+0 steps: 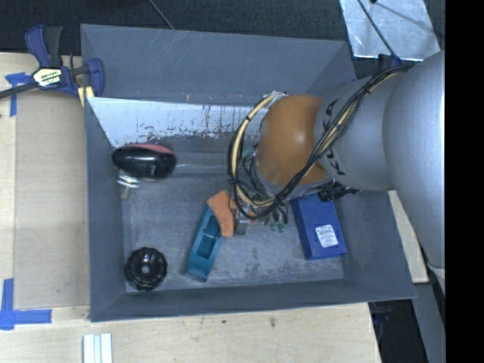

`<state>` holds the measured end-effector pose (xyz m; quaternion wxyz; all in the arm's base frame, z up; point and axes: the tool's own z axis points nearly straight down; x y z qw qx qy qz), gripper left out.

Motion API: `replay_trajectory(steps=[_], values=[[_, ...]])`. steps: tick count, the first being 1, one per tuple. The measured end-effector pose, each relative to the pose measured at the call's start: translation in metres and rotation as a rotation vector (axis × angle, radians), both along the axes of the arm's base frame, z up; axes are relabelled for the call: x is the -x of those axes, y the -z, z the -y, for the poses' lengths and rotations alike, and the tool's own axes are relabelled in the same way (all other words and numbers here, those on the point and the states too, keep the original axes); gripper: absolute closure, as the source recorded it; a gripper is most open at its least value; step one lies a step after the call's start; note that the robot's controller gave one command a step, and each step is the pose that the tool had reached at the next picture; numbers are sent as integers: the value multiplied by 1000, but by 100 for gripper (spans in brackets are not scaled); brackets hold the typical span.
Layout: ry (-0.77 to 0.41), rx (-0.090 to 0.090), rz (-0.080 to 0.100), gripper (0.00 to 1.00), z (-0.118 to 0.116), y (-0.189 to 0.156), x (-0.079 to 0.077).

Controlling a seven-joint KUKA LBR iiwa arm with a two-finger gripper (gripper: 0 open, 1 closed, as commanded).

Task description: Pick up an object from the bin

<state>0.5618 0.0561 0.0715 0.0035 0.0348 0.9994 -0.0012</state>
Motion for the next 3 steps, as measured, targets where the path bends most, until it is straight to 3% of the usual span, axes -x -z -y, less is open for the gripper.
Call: replay_trajectory(steps=[2, 3], values=[[-57, 2, -6, 100, -8, -12, -1], [-141, -3, -2, 100, -23, -177, 12]])
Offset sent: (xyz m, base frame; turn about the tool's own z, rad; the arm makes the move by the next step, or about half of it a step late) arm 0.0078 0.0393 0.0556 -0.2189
